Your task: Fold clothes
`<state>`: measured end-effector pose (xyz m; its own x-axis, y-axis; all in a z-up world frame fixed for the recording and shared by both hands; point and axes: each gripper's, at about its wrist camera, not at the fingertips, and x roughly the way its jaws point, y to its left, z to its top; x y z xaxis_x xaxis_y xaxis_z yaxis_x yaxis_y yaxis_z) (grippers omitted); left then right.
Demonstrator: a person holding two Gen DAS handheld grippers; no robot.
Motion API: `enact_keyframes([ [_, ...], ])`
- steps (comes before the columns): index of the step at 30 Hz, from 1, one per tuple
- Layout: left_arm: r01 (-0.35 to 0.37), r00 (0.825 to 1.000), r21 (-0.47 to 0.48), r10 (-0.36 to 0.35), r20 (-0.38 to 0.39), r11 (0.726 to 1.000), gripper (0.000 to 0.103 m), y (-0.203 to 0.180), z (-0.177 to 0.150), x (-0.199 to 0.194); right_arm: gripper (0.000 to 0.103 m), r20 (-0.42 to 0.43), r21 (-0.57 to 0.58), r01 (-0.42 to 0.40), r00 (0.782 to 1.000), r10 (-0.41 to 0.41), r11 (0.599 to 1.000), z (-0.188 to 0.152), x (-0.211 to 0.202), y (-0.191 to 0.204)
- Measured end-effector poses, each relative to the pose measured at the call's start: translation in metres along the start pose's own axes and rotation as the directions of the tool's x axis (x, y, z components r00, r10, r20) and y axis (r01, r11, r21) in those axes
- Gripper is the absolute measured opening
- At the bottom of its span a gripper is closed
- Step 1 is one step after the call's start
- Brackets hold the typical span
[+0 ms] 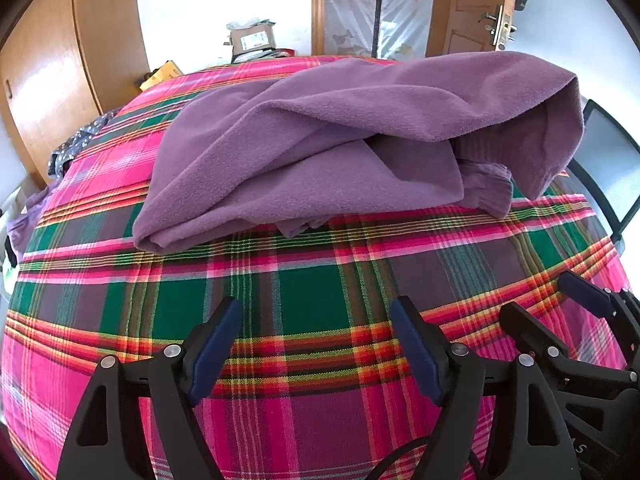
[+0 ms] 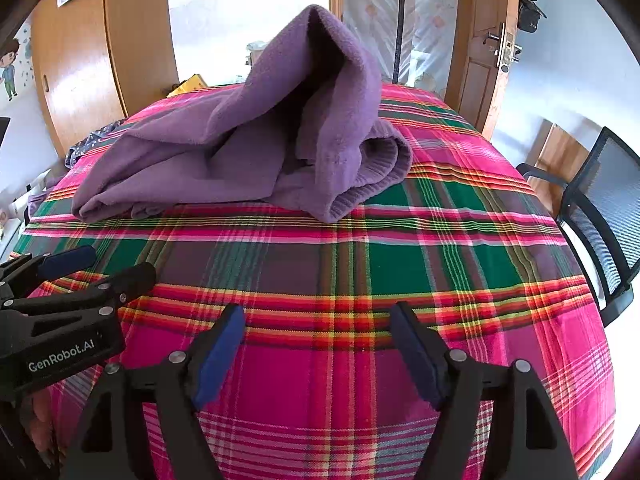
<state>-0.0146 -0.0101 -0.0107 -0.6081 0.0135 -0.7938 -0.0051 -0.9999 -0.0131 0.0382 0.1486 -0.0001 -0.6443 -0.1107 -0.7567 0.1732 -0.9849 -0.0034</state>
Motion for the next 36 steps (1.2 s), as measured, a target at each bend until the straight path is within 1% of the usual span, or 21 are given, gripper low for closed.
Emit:
enact_keyframes([
  [11, -0.005, 1.0, -0.008, 0.005, -0.025, 1.0, 0.079, 0.001, 0.009, 0.006, 0.08, -0.015, 0.001, 0.004, 1.0, -0.004, 1.0, 0.005, 0.005, 0.002],
  [21, -0.022, 1.0, -0.034, 0.022, -0.004, 0.999, 0.079, 0.0, 0.006, 0.005, 0.083, -0.016, -0.005, -0.009, 1.0, 0.009, 1.0, 0.007, 0.008, 0.001],
  [30, -0.035, 0.999, -0.049, 0.034, -0.009, 0.998, 0.079, 0.0, 0.004, 0.001, 0.084, -0.023, -0.01, -0.019, 1.0, 0.019, 1.0, 0.011, 0.013, -0.006],
  [32, -0.037, 0.999, -0.047, 0.037, -0.012, 0.998, 0.079, -0.001, 0.005, 0.001, 0.085, -0.025, -0.015, -0.022, 0.999, 0.022, 1.0, 0.012, 0.014, -0.007],
  [36, -0.018, 0.999, -0.024, 0.017, -0.045, 1.0, 0.079, -0.001, 0.009, 0.002, 0.086, -0.027, -0.033, -0.037, 0.999, 0.037, 0.999, 0.014, 0.016, -0.01],
])
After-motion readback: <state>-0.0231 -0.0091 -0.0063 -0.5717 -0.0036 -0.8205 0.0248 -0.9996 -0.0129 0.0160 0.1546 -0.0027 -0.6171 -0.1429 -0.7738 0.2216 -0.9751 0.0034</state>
